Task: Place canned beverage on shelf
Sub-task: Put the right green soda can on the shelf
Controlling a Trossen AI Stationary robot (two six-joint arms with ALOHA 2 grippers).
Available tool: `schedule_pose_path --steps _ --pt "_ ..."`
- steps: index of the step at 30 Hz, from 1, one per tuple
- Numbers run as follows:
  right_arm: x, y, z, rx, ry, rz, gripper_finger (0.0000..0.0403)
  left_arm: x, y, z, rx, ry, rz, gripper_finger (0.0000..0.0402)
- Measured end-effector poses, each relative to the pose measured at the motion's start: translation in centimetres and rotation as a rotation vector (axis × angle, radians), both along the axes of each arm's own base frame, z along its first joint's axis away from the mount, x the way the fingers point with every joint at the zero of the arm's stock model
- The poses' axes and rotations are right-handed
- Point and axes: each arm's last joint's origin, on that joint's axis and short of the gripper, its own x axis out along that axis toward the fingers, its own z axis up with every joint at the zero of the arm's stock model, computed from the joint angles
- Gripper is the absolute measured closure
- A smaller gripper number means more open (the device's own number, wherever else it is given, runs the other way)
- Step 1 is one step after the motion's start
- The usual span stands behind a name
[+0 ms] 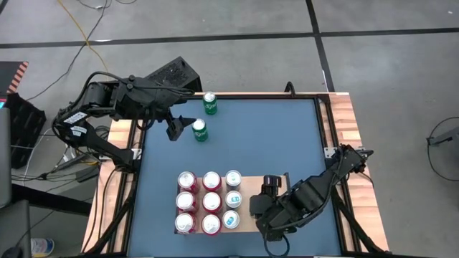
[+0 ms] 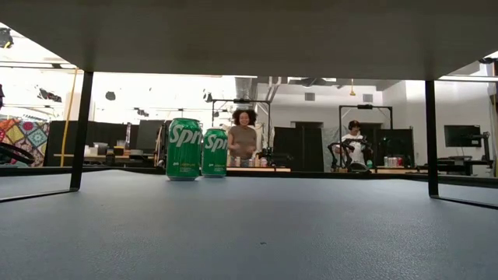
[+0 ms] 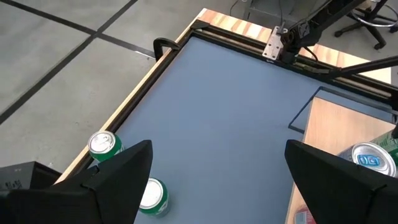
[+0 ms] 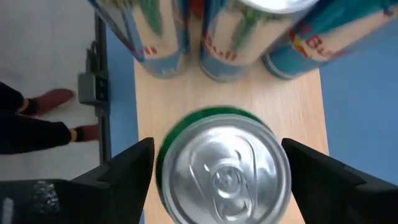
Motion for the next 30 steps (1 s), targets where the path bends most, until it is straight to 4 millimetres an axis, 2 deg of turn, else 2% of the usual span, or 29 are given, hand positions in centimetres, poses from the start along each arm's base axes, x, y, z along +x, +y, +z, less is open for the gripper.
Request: schedule_pose_path --steps 5,9,13,16,18,25,30 --pt "-0.2 -0.1 2.0 0.046 -0.072 0.015 0.007 0.0 0.0 0.0 0.004 0.002 -0.003 0.005" --pt "-1.2 -0.8 3.5 0.075 -0.138 0.024 0.007 0.0 0.0 0.0 0.006 0.003 -0.004 0.005" --pt "-3.1 -2.6 5.0 -0.068 -0.201 -0.09 0.0082 0.0 0.0 0.0 0.01 0.002 0.003 0.005" --pt "-3.7 -3.9 5.7 -0.092 -0.232 -0.121 0.0106 0.0 0.0 0.0 0.008 0.0 0.011 0.005" --pt "-3.6 -4.1 5.4 -0.124 -0.225 -0.12 0.0126 0.0 0.1 0.0 0.01 0.0 0.016 0.005" --pt "-1.9 -4.9 1.2 -0.225 -0.043 -0.066 0.0219 -0.1 0.1 -0.1 0.012 0.009 0.021 0.005" --pt "-1.8 -4.6 0.4 -0.198 -0.006 -0.049 0.0269 -0.1 0.1 -0.1 0.01 0.009 0.021 0.005"
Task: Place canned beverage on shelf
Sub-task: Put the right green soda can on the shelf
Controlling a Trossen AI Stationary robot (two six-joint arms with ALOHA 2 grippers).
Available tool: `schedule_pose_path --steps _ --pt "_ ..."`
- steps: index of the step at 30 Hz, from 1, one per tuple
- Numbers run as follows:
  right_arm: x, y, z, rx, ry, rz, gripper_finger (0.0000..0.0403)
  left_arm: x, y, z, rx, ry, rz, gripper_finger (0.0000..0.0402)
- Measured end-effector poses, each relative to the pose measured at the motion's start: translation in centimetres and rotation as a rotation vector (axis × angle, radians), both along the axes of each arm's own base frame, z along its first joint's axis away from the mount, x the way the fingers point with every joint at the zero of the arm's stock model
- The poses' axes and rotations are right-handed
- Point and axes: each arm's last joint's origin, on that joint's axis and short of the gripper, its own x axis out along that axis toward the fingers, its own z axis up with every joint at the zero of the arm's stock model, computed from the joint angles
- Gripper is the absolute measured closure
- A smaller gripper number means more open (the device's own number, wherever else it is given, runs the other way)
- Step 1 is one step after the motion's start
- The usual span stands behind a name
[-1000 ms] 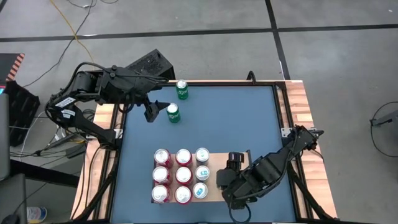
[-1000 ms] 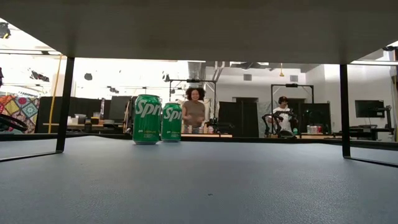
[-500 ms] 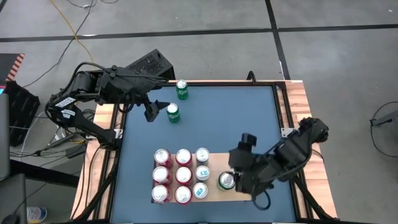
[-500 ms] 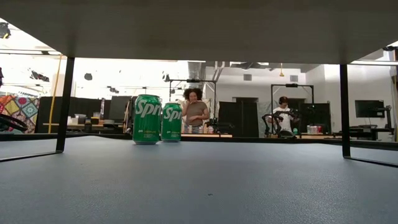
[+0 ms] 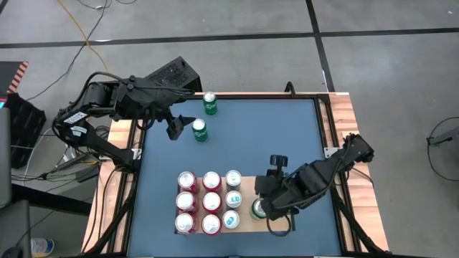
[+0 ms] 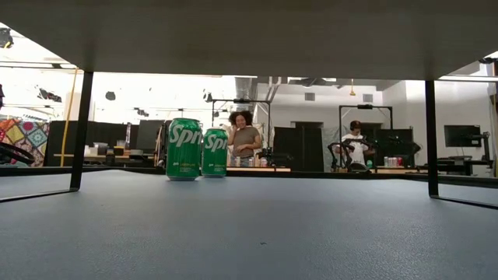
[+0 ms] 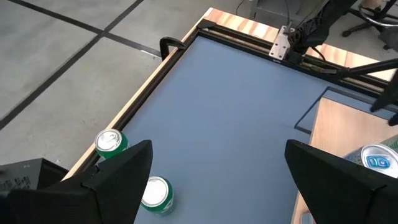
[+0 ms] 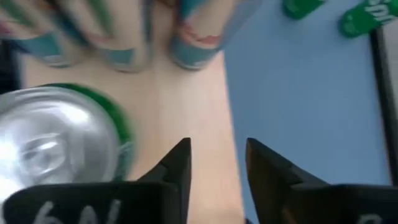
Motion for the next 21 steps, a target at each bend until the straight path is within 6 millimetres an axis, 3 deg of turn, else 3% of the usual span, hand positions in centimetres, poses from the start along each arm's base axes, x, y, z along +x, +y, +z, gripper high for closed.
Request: schedule_pose_path --steps 6,21 --pt "-0.2 1.2 0.2 0.058 -0.034 0.036 0.0293 0.0 0.0 0.0 -0.009 -0.005 0.006 0.005" --pt "-0.6 2.2 0.2 0.106 -0.039 0.05 0.0295 0.0 0.0 0.0 -0.012 -0.008 0.01 0.005"
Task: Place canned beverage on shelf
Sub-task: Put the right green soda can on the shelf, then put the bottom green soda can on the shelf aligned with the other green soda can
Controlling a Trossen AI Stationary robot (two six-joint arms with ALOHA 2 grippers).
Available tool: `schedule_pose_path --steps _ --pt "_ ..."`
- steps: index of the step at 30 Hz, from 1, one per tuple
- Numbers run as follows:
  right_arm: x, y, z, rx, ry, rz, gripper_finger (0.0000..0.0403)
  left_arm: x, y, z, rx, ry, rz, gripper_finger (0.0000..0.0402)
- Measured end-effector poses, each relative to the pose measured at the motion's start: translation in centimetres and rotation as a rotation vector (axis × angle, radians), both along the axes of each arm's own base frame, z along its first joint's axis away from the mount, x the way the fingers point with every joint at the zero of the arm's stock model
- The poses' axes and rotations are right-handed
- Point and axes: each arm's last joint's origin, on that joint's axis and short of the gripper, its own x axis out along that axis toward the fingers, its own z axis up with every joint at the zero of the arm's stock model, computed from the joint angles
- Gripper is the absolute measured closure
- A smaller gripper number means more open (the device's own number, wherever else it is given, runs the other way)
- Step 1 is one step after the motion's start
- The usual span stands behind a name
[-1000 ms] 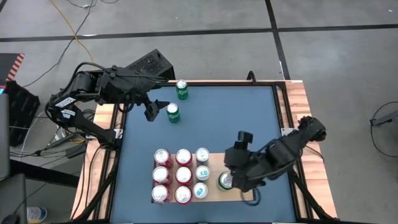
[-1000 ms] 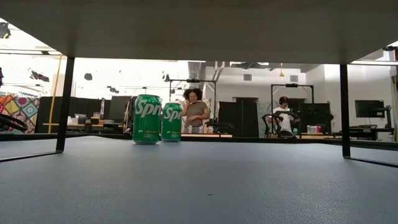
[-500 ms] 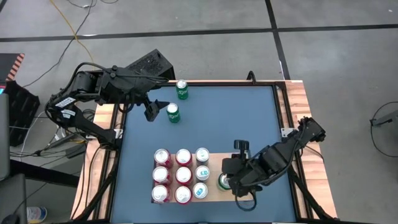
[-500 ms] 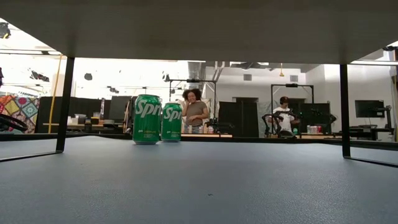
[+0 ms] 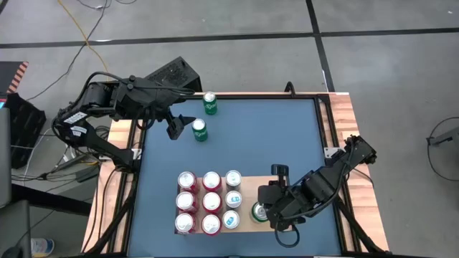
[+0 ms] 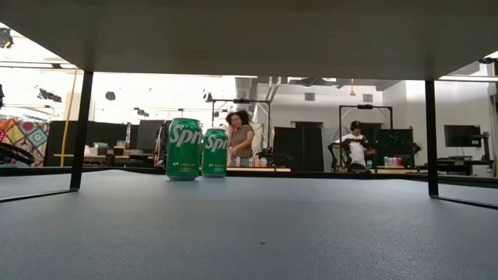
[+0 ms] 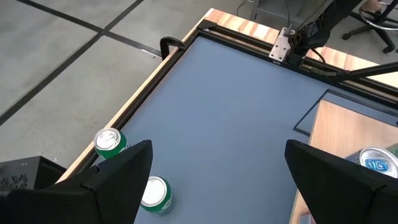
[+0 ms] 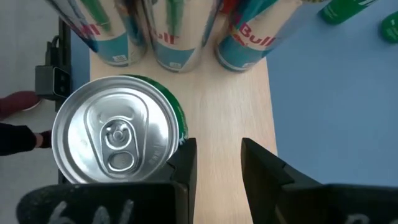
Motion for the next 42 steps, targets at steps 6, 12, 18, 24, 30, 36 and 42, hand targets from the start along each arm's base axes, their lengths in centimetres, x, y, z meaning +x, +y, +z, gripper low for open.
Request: schedule_pose_path --steps 6,12,18,24,30,36,42 --pt "-0.1 0.4 0.1 0.01 -0.014 0.016 0.0295 0.0 0.0 0.0 0.0 -0.001 0.002 0.005" --pt "-0.1 0.6 0.0 0.037 -0.001 0.032 0.0295 0.0 0.0 0.0 -0.001 -0.001 0.002 0.005" --pt "0.0 0.8 0.1 0.032 -0.021 0.054 0.0295 0.0 0.0 0.0 0.003 -0.001 0.006 0.005" --pt "0.6 0.9 0.4 0.029 -0.065 0.107 0.0295 0.0 0.0 0.0 0.004 -0.001 0.005 0.005" --pt "1.1 -0.8 0.9 0.0 -0.083 0.059 0.0295 0.0 0.0 0.0 -0.003 -0.001 -0.006 0.005" --pt "1.5 -4.7 3.6 -0.036 -0.141 0.018 0.0292 0.0 0.6 0.0 0.006 0.007 0.01 0.005" --pt "0.8 -8.9 7.1 -0.062 -0.213 0.009 0.0254 0.2 2.6 -0.2 -0.042 0.015 -0.019 0.005"
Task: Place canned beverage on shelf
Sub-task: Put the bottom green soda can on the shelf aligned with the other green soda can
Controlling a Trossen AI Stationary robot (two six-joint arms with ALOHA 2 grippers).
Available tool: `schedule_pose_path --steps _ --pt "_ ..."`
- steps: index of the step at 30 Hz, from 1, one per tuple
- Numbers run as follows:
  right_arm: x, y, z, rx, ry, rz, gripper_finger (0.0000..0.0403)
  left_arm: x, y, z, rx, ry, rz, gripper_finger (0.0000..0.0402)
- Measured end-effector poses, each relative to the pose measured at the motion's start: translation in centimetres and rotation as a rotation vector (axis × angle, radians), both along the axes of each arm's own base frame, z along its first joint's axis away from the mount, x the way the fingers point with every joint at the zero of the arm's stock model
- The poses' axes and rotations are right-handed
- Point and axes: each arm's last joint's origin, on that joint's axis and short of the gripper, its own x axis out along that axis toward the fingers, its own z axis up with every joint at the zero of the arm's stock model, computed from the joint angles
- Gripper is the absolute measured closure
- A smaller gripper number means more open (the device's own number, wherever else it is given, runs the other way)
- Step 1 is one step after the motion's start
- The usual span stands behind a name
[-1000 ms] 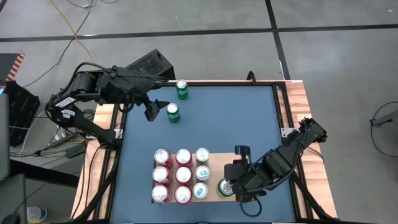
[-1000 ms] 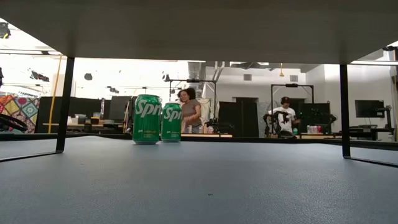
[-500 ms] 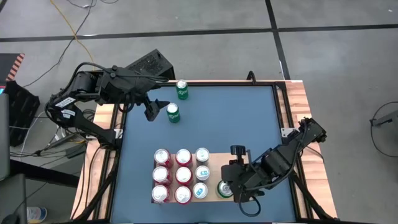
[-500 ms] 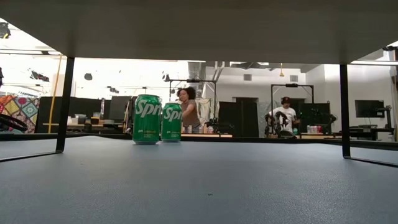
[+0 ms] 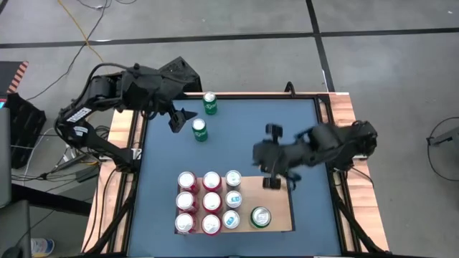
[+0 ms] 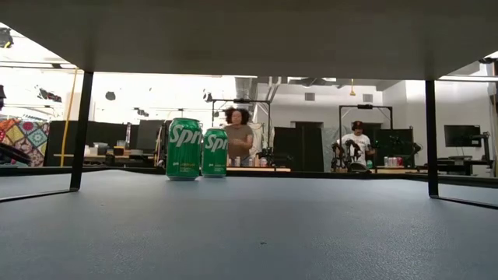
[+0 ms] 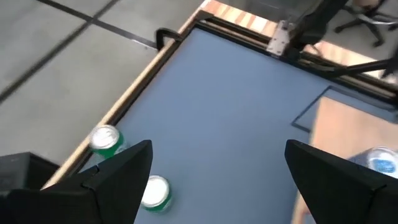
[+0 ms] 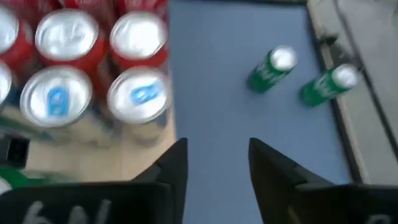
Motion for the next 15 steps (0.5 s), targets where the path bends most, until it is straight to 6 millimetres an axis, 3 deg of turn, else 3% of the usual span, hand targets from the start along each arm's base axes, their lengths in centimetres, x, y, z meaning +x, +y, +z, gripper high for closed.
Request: schedule_pose_path --steps 4,8,15 --pt "-0.7 -2.3 2.7 -0.03 -0.117 0.022 0.0207 0.3 1.0 0.6 0.001 -0.069 -0.078 0.005" --pt "-1.3 -4.3 3.9 -0.099 -0.178 0.025 0.0167 0.5 2.2 0.5 0.04 -0.053 -0.067 0.005" --pt "-2.0 -7.2 5.0 -0.113 -0.21 0.042 0.0154 1.8 4.9 -0.8 -0.015 -0.056 -0.08 0.005"
